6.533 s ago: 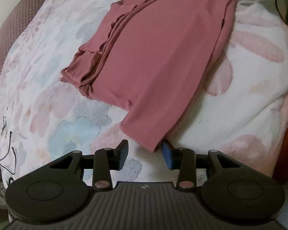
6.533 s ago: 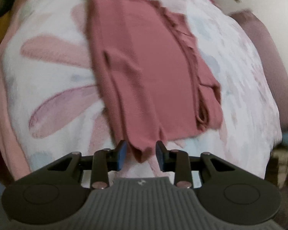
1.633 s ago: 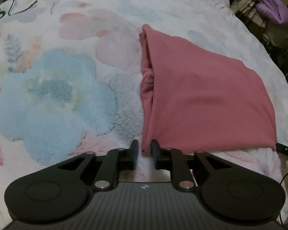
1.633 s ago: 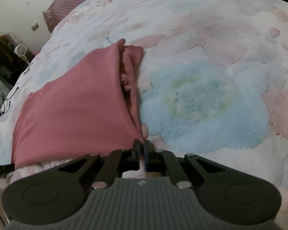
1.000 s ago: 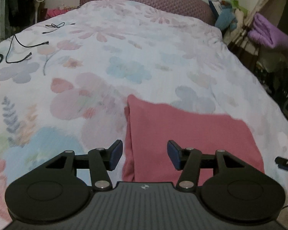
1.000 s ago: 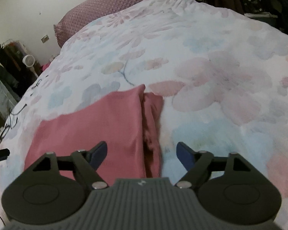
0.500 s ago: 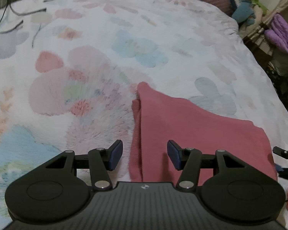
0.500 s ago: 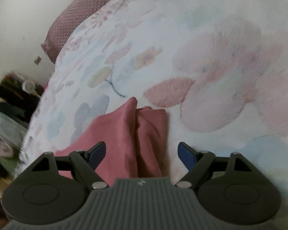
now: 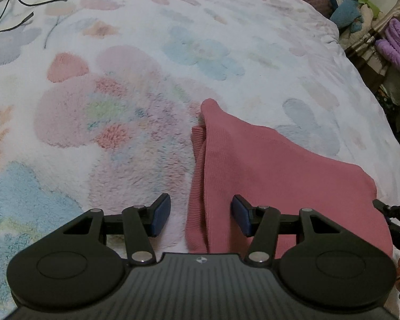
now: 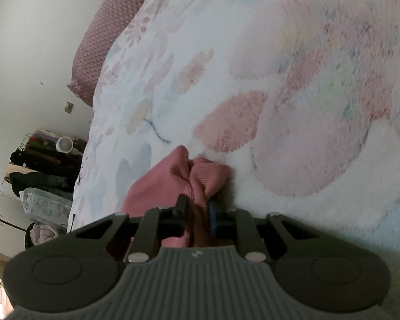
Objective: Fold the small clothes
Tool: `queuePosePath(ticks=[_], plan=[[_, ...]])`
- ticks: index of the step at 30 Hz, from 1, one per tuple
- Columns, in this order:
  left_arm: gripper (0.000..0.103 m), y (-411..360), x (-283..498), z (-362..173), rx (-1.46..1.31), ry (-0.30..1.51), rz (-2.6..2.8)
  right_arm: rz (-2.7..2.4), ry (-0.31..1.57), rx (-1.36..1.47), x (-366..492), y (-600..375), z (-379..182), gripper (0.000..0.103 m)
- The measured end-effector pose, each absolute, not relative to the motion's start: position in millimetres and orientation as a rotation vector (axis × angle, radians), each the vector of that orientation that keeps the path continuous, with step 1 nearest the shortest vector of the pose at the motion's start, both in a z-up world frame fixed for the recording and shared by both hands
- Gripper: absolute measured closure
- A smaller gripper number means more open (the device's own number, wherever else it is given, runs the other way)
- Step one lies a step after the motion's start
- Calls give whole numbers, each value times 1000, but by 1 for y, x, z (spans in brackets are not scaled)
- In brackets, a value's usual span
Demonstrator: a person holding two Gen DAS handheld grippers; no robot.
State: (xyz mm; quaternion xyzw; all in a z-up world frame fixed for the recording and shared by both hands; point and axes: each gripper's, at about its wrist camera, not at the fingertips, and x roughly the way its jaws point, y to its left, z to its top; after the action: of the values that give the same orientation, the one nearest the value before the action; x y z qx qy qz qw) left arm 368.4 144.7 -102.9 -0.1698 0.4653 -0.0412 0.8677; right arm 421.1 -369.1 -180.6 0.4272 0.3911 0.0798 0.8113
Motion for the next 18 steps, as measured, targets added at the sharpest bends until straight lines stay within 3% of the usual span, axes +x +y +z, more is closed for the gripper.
queuePosePath(ticks=[12, 18], plan=[[42, 164, 347, -83, -401, 877, -96, 305, 753, 730, 412, -275, -58, 95], [42, 174, 343, -78, -451, 885, -134, 415, 809, 669, 428, -179, -33, 95]])
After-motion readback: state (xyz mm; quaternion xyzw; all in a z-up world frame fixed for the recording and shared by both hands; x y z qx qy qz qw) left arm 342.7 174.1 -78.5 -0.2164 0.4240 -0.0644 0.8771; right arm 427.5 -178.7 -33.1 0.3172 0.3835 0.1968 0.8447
